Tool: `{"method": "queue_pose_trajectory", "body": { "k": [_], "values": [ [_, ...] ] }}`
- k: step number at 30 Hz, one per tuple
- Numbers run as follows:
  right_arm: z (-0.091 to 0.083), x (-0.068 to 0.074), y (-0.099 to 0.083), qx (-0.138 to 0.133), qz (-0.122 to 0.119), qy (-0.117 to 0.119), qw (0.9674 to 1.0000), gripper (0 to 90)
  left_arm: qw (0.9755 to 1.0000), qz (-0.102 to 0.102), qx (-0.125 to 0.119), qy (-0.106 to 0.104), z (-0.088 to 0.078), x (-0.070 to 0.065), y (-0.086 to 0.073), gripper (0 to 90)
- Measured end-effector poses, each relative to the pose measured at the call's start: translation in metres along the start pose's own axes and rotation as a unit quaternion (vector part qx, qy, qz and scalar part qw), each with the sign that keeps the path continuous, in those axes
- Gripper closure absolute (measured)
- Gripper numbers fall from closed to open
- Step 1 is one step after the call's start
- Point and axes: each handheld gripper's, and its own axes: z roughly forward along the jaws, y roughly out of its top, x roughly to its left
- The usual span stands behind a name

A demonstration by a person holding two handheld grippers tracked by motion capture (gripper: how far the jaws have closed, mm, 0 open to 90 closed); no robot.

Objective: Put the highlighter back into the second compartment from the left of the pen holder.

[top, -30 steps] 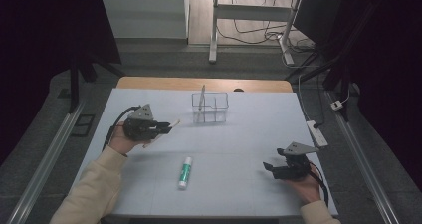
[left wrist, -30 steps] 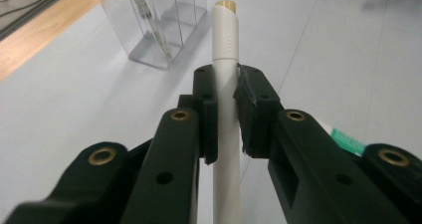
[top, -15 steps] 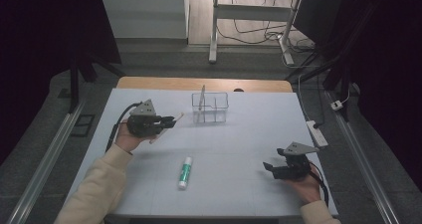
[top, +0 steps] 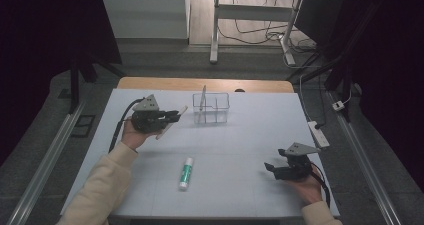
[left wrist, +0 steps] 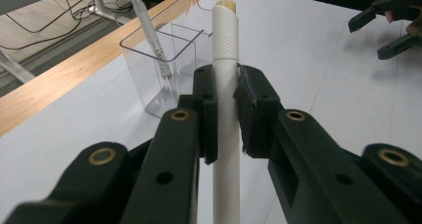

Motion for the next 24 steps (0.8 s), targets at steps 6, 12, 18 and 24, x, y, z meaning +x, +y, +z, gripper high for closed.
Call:
{"method": "queue_pose_trajectory", "body": {
  "k": [6, 12, 18, 24],
  "values": [
    [0.0, 0.0, 0.0, -0.001, 0.001, 0.001, 1.0, 19.7, 0.9999, -0.009, -0.006, 0.004, 0.004, 0.003, 0.002, 78.7],
    [0.0, 0.0, 0.0, -0.001, 0.002, 0.0, 1.0, 19.7, 0.9997, -0.018, -0.014, 0.0, 0.011, 0.006, 0.007, 78.6],
    [0.0, 0.0, 0.0, -0.001, 0.002, 0.0, 1.0, 19.7, 0.9996, -0.02, -0.022, -0.001, 0.019, 0.006, 0.019, 78.6],
    [0.0, 0.0, 0.0, -0.002, 0.001, 0.0, 1.0, 19.8, 0.9996, -0.016, -0.021, -0.005, 0.027, 0.007, 0.031, 78.6]
  ]
}}
